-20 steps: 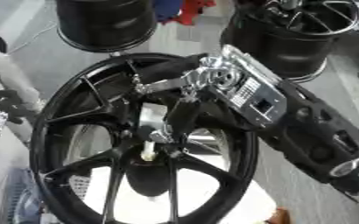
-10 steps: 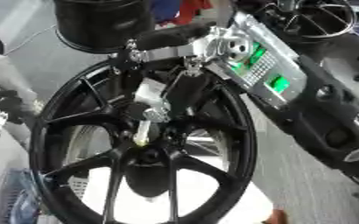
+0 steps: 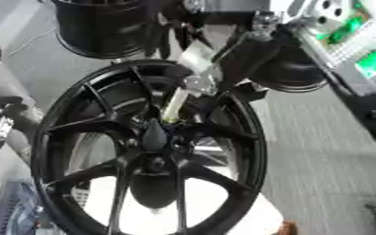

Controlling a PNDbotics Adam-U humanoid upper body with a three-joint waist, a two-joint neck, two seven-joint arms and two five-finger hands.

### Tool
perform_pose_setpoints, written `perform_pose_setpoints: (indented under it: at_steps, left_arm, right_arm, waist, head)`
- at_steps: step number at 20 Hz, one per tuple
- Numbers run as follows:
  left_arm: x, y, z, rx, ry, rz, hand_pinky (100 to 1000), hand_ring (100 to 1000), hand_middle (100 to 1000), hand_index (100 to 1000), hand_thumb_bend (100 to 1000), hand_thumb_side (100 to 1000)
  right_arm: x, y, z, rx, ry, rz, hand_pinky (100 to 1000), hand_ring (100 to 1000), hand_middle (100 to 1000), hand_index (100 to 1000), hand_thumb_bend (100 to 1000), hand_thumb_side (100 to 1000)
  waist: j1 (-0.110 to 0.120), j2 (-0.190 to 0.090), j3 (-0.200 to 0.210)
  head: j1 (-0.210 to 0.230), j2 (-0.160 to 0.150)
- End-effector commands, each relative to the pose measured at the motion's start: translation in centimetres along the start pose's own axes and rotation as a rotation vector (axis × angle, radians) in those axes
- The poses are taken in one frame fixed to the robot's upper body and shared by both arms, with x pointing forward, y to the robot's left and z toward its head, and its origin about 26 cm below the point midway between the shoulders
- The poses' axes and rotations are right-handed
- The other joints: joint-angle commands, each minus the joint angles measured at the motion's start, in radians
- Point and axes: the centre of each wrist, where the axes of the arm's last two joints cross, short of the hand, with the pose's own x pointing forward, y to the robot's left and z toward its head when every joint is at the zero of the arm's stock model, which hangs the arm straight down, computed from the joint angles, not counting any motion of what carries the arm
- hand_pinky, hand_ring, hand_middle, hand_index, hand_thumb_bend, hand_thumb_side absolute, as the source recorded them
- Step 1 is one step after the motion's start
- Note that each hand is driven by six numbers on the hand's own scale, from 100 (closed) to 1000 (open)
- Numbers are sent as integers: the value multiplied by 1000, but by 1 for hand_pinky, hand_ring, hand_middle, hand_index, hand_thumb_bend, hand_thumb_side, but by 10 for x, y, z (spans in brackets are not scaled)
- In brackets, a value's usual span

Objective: Pull the pin out of the wheel hub.

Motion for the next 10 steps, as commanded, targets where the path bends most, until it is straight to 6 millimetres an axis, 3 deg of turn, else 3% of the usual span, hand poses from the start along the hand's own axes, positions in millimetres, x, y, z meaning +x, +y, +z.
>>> perform_pose_setpoints:
  at_steps: [1,3,6,10]
  left_arm:
    - [5,8,-2,7,-17,-26,563,578,648,779,198,628]
    - [5,13,0,35,-11,-31,564,579,648,779,197,628]
    - [4,20,3,84,-1,-38,564,579,648,779,197,627]
    - [4,21,3,105,-1,-37,564,580,648,779,196,628]
  right_arm:
    - [11,-17,16,-56,14,41,325,418,583,742,100,127]
    - [1,-19,26,-79,85,32,318,413,581,739,100,100]
    - [-28,-23,60,-148,313,19,309,406,576,735,100,100]
    - [-69,-18,108,-265,618,-28,317,414,584,738,100,100]
  waist:
    - [4,-14,0]
    - [11,-10,-23]
    - [26,-1,-81]
    - [33,6,-100]
  head:
    - [2,-8]
    - [30,-12]
    - [73,-19]
    - [85,-17]
